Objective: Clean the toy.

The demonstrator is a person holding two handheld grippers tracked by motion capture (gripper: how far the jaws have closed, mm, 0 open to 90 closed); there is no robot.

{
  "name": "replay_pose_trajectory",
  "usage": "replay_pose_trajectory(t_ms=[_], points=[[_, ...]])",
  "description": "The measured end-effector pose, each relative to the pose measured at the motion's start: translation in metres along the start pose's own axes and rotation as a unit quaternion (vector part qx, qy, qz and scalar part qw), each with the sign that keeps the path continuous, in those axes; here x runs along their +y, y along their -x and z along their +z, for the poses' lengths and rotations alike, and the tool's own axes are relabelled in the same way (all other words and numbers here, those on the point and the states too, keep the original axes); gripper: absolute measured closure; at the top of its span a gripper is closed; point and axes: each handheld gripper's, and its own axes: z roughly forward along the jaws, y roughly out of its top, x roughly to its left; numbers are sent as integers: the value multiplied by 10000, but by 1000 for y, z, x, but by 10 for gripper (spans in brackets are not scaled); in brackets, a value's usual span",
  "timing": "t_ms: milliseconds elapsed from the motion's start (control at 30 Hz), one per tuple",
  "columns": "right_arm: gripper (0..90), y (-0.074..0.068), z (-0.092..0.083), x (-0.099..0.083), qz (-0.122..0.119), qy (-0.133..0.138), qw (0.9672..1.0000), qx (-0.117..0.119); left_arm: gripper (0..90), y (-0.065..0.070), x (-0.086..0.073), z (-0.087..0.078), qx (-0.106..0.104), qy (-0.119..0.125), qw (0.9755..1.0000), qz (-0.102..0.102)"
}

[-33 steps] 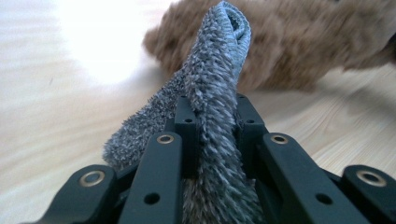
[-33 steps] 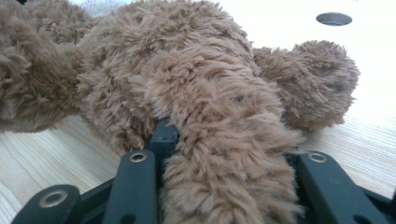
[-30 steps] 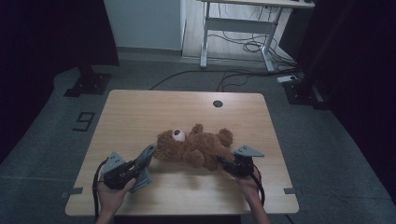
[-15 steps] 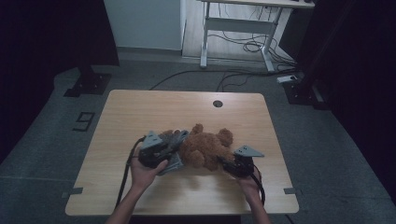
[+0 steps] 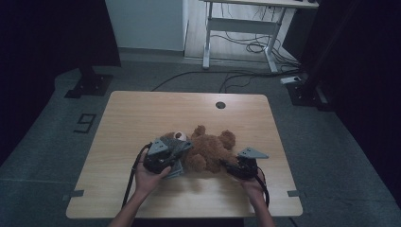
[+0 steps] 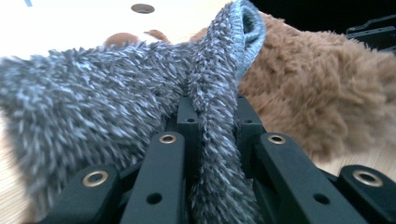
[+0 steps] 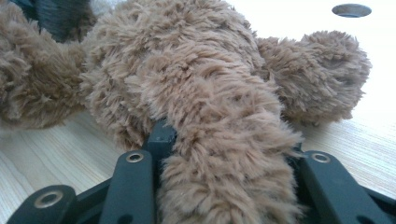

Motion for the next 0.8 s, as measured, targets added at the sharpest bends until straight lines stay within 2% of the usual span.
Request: replay_pose_trajectory(t_ms=[167,367,433,467,567,667,800], points=[[560,2,-1,-1,4,-17,10000,15,771,-20,-9,-19,268,59,9995,-183],[557,3,-2,-5,69,-25,9999,81,770,-45,-40,-24,375,49,9965,-740],[558,3,-2,-6,85,-25,9999,69,769,-50,-44,-24,431,-90,9960,-773],[557,3,-2,-6,84,-28,9999,61,769,-51,-44,-27,453,-49,9958,-788],[557,3,-3,-5,99,-25,9999,35,769,-51,-39,-38,318,221,9952,-898],[557,4,-2,-5,130,-9,9999,51,769,-40,-22,-50,166,532,9955,-762],[557,4,-3,-5,77,0,10000,43,766,-20,7,-50,23,613,9971,-452]])
